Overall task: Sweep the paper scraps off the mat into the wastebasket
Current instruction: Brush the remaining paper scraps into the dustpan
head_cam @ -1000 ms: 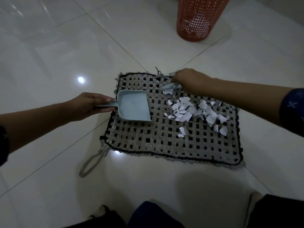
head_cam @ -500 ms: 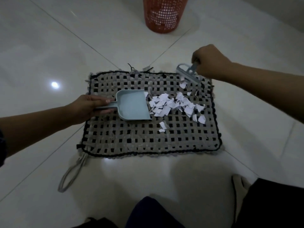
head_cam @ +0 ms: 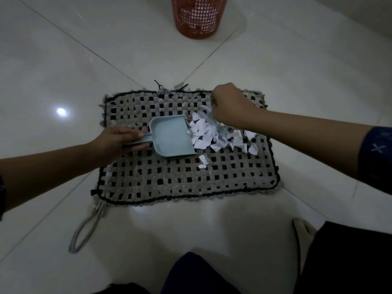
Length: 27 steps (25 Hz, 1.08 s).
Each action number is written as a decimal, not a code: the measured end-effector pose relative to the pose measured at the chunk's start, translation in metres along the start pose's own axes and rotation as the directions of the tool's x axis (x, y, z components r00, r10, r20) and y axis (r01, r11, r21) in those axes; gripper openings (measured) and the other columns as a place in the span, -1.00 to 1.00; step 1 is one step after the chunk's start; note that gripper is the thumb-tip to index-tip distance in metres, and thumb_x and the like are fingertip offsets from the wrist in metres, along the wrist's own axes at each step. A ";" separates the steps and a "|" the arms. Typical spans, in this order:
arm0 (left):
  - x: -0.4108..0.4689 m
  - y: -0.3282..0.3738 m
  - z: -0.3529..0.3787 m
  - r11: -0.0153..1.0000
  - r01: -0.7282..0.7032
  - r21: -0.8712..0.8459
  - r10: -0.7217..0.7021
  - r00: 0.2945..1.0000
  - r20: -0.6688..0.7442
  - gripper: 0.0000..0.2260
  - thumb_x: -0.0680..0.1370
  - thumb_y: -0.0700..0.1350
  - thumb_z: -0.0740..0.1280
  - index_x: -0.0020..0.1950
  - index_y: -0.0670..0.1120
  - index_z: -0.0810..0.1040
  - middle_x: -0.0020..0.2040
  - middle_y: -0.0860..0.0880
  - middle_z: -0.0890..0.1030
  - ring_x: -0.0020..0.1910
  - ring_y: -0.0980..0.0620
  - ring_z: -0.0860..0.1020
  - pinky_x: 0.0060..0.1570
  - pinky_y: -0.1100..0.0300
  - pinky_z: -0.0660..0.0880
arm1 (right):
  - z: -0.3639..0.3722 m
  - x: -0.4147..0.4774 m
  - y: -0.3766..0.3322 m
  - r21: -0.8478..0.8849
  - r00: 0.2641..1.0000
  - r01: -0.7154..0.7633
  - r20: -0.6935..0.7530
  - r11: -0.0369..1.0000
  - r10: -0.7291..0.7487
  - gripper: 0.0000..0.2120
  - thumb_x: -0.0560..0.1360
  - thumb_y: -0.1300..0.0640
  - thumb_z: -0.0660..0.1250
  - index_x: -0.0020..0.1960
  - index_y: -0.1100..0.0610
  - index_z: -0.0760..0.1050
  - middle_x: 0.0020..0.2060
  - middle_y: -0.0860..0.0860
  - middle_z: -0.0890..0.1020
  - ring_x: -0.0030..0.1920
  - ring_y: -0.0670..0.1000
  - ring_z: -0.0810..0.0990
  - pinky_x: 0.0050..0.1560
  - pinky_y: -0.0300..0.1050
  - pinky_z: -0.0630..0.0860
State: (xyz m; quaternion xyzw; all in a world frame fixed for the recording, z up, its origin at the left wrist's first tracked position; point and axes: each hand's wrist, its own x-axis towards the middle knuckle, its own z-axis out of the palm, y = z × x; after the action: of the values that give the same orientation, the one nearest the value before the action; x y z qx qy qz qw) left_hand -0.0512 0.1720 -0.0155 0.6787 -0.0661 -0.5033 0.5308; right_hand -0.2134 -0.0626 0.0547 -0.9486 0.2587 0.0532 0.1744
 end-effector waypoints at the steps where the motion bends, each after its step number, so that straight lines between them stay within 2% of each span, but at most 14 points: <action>1: -0.001 0.000 0.001 1.000 0.001 -0.008 -0.002 1.000 -0.003 -0.75 0.51 -0.33 0.26 -0.25 -0.18 0.69 -0.21 -0.09 0.71 -0.19 0.00 0.69 -0.26 0.29 0.59 | 0.003 0.002 -0.007 0.023 1.000 -0.001 0.005 1.000 0.001 -0.86 0.38 0.41 0.22 -0.16 0.45 0.53 -0.28 0.33 0.59 -0.26 0.26 0.57 -0.19 0.21 0.57; 2: -0.001 -0.001 0.002 1.000 0.012 -0.018 -0.012 1.000 -0.009 -0.76 0.51 -0.33 0.26 -0.24 -0.19 0.69 -0.21 -0.08 0.71 -0.20 0.01 0.69 -0.28 0.29 0.59 | 0.005 0.004 -0.013 0.041 1.000 -0.008 0.009 0.999 0.008 -0.86 0.37 0.42 0.20 -0.19 0.45 0.52 -0.31 0.32 0.59 -0.29 0.26 0.56 -0.22 0.19 0.56; 6: -0.003 -0.003 0.001 0.997 0.061 -0.051 -0.063 0.998 -0.026 -0.79 0.50 -0.32 0.27 -0.19 -0.19 0.69 -0.18 -0.09 0.71 -0.19 0.01 0.69 -0.29 0.29 0.59 | 0.003 0.004 -0.027 0.119 1.000 -0.017 0.007 0.993 0.017 -0.74 0.34 0.41 0.23 -0.04 0.53 0.54 -0.11 0.47 0.61 -0.08 0.37 0.61 -0.06 0.31 0.57; 7: -0.003 -0.004 0.002 0.996 0.067 -0.058 -0.069 0.997 -0.029 -0.82 0.51 -0.32 0.27 -0.13 -0.20 0.68 -0.17 -0.09 0.71 -0.19 0.01 0.69 -0.29 0.29 0.59 | 0.000 0.003 -0.030 0.157 1.000 -0.018 0.015 0.987 0.015 -0.75 0.34 0.41 0.24 -0.06 0.53 0.55 -0.12 0.48 0.61 -0.09 0.37 0.63 -0.08 0.24 0.59; 8: -0.002 -0.004 0.003 0.996 0.067 -0.061 -0.069 0.997 -0.032 -0.84 0.51 -0.32 0.27 -0.08 -0.22 0.65 -0.17 -0.08 0.71 -0.19 0.01 0.69 -0.29 0.29 0.59 | -0.006 0.002 -0.031 0.188 0.999 -0.023 0.027 0.982 0.018 -0.78 0.36 0.39 0.26 -0.08 0.50 0.58 -0.16 0.46 0.63 -0.13 0.33 0.66 -0.15 0.09 0.64; 10: -0.001 -0.005 0.005 0.995 0.068 -0.071 -0.071 0.997 -0.037 -0.85 0.51 -0.33 0.26 -0.05 -0.24 0.63 -0.16 -0.09 0.71 -0.19 0.01 0.69 -0.29 0.29 0.59 | -0.020 0.003 -0.025 0.205 0.999 -0.034 0.034 0.978 0.028 -0.83 0.41 0.34 0.32 -0.09 0.40 0.63 -0.21 0.32 0.69 -0.20 0.18 0.70 -0.37 -0.30 0.58; 11: -0.001 -0.004 0.005 0.994 0.074 -0.078 -0.077 0.996 -0.035 -0.85 0.51 -0.33 0.27 -0.05 -0.25 0.64 -0.14 -0.10 0.71 -0.18 -0.01 0.69 -0.28 0.28 0.59 | -0.029 0.005 -0.018 0.179 0.998 -0.050 0.035 0.983 0.044 -0.83 0.41 0.33 0.34 -0.07 0.38 0.64 -0.20 0.26 0.69 -0.22 0.12 0.69 -0.41 -0.33 0.54; 13: 0.000 -0.005 0.003 0.993 0.089 -0.072 -0.091 0.996 -0.023 -0.84 0.50 -0.34 0.27 -0.05 -0.25 0.64 -0.09 -0.12 0.70 -0.12 -0.04 0.68 -0.23 0.24 0.61 | -0.046 0.005 0.009 0.053 0.997 -0.078 0.004 0.996 0.077 -0.83 0.41 0.33 0.35 -0.06 0.40 0.62 -0.19 0.26 0.68 -0.24 0.11 0.65 -0.32 -0.22 0.59; 15: 0.000 -0.007 0.002 0.993 0.101 -0.063 -0.102 0.995 -0.017 -0.83 0.50 -0.34 0.27 -0.10 -0.23 0.66 -0.09 -0.12 0.71 -0.13 -0.04 0.69 -0.24 0.23 0.61 | -0.054 -0.004 0.044 -0.107 0.995 -0.095 -0.047 0.990 0.090 -0.83 0.38 0.36 0.31 -0.13 0.47 0.60 -0.20 0.36 0.67 -0.22 0.23 0.66 -0.15 0.02 0.64; 18: -0.003 -0.011 0.002 0.994 0.089 -0.066 -0.091 0.996 -0.025 -0.86 0.51 -0.36 0.25 -0.02 -0.33 0.59 -0.09 -0.16 0.68 -0.20 -0.01 0.69 -0.30 0.26 0.60 | -0.041 -0.033 0.079 -0.238 0.984 -0.177 -0.016 0.955 0.178 -0.82 0.32 0.40 0.27 -0.21 0.53 0.55 -0.26 0.46 0.62 -0.26 0.33 0.65 -0.14 0.19 0.63; 20: -0.003 -0.013 0.002 0.995 0.084 -0.055 -0.086 0.996 -0.026 -0.84 0.51 -0.37 0.25 0.05 -0.36 0.53 -0.01 -0.18 0.63 -0.17 -0.03 0.68 -0.28 0.26 0.59 | -0.026 -0.049 0.082 -0.214 0.973 -0.227 -0.003 0.950 0.231 -0.82 0.33 0.40 0.25 -0.20 0.53 0.54 -0.27 0.46 0.62 -0.32 0.31 0.62 -0.19 0.16 0.63; 22: -0.003 -0.013 0.003 0.994 0.081 -0.073 -0.083 0.996 -0.028 -0.82 0.50 -0.37 0.26 0.07 -0.38 0.52 0.06 -0.21 0.61 -0.13 -0.05 0.68 -0.26 0.25 0.60 | -0.016 -0.057 0.071 -0.133 0.974 -0.225 -0.020 0.965 0.225 -0.84 0.36 0.41 0.22 -0.29 0.51 0.51 -0.36 0.44 0.58 -0.45 0.20 0.51 -0.28 0.05 0.57; 24: -0.004 -0.014 0.006 0.991 0.098 -0.096 -0.100 0.995 -0.023 -0.79 0.49 -0.35 0.29 0.09 -0.38 0.52 0.11 -0.21 0.60 -0.08 -0.07 0.67 -0.23 0.22 0.60 | -0.007 -0.059 0.051 -0.051 0.979 -0.201 -0.050 0.978 0.198 -0.79 0.36 0.42 0.20 -0.45 0.40 0.39 -0.53 0.34 0.42 -0.54 0.10 0.33 -0.30 -0.04 0.47; 27: -0.010 -0.018 0.013 0.982 0.155 -0.106 -0.154 0.988 0.020 -0.68 0.39 -0.27 0.38 0.12 -0.31 0.56 0.14 -0.16 0.59 0.09 -0.12 0.61 -0.20 0.20 0.61 | 0.003 -0.049 0.021 0.054 0.978 -0.185 -0.086 0.981 0.189 -0.72 0.37 0.41 0.20 -0.49 0.28 0.27 -0.62 0.18 0.27 -0.57 0.07 0.25 -0.32 -0.11 0.39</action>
State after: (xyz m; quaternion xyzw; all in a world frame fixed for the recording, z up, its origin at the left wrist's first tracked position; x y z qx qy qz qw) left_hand -0.0739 0.1780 -0.0224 0.6492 0.0108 -0.5499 0.5254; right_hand -0.2662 -0.0549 0.0550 -0.9172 0.3557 0.0201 0.1784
